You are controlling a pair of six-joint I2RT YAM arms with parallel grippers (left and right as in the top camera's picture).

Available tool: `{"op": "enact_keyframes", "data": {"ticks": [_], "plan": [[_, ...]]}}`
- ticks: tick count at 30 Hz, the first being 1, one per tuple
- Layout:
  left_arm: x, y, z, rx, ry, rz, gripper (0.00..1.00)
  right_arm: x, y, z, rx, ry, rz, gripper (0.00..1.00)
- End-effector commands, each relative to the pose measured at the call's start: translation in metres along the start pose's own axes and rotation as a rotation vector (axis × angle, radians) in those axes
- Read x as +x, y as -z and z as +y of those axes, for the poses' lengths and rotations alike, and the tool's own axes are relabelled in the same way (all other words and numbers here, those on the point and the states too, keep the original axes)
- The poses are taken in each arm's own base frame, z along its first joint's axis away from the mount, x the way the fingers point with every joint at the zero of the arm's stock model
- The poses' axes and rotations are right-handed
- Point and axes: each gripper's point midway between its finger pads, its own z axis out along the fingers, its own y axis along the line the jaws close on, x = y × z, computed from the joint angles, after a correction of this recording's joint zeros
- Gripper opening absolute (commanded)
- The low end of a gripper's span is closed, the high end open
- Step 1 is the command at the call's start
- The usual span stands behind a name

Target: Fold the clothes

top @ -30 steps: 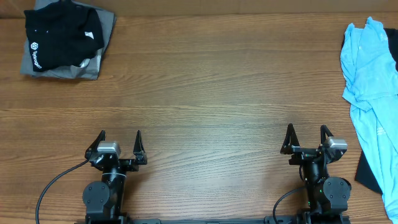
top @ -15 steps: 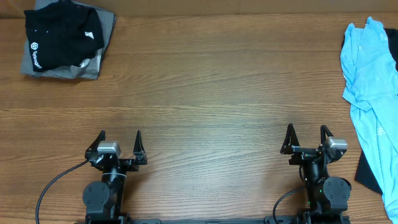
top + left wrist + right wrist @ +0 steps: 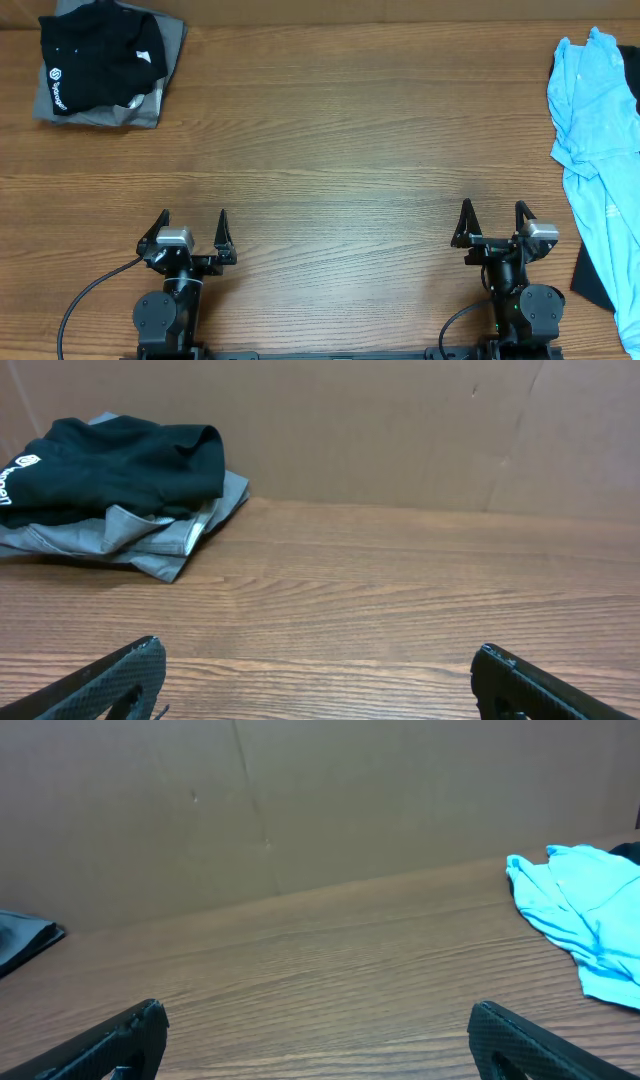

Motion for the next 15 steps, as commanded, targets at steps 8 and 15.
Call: {"op": "enact_keyframes", "data": {"ticks": [8, 15], "plan": [[0.0, 0.0, -0.003, 0.014, -0.02, -0.003, 1.0, 0.002, 0.0, 0.002, -0.011, 0.004, -0.003, 1.0], [0.0, 0.0, -0.003, 0.014, -0.02, -0.003, 1.0, -0.045, 0.008, 0.035, -0.2, -0.161, -0.17, 1.0]]}}
